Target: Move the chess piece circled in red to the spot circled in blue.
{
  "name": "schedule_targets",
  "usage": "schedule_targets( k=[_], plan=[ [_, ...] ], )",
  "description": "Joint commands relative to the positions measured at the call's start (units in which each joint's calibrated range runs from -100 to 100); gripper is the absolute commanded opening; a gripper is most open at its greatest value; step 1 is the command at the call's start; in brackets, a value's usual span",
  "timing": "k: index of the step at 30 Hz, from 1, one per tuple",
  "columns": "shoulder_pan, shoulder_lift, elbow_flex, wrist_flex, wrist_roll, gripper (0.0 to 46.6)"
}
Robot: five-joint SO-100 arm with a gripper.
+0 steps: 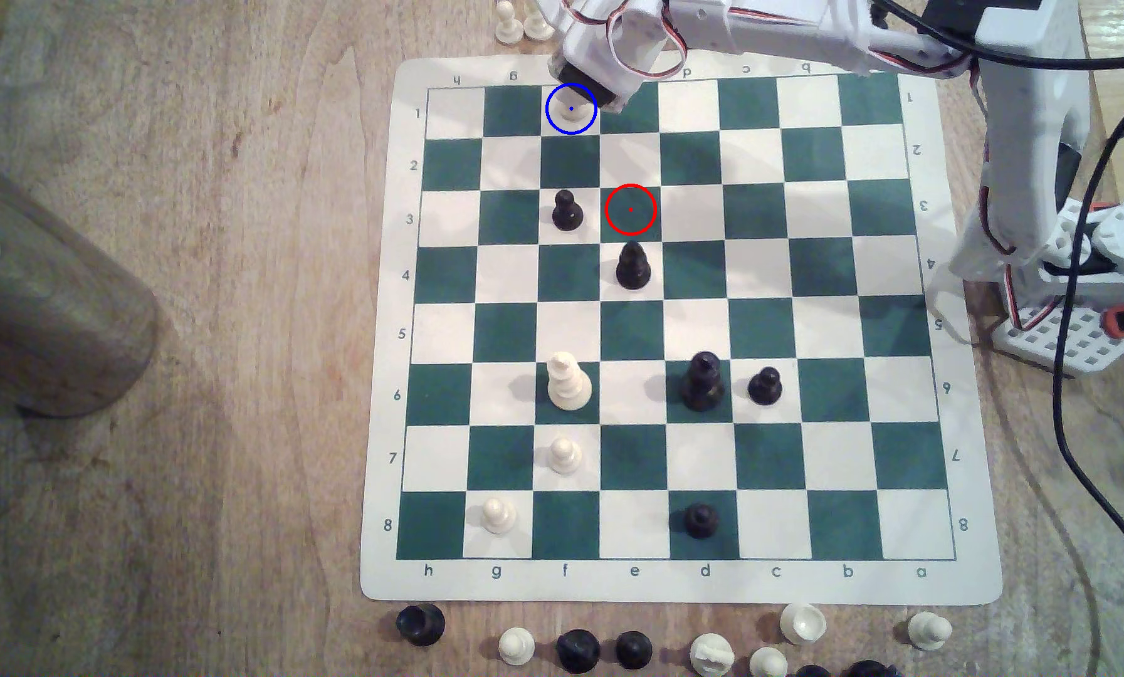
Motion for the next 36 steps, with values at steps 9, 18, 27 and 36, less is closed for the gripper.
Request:
schedule_targets(
  k=[9, 18, 27, 36],
  plan=[
    [-0.43, -1.6, -3.39, -0.45, 0.0, 0.7],
    [-0.82, -1.85, -3.3, -0.37, -0.1, 0.7],
    [-0.2, -2.11, -3.12, -0.78, -0.2, 21.8],
    [-0.04, -6.95, 1.6, -0.94, 0.44, 28.3]
  ],
)
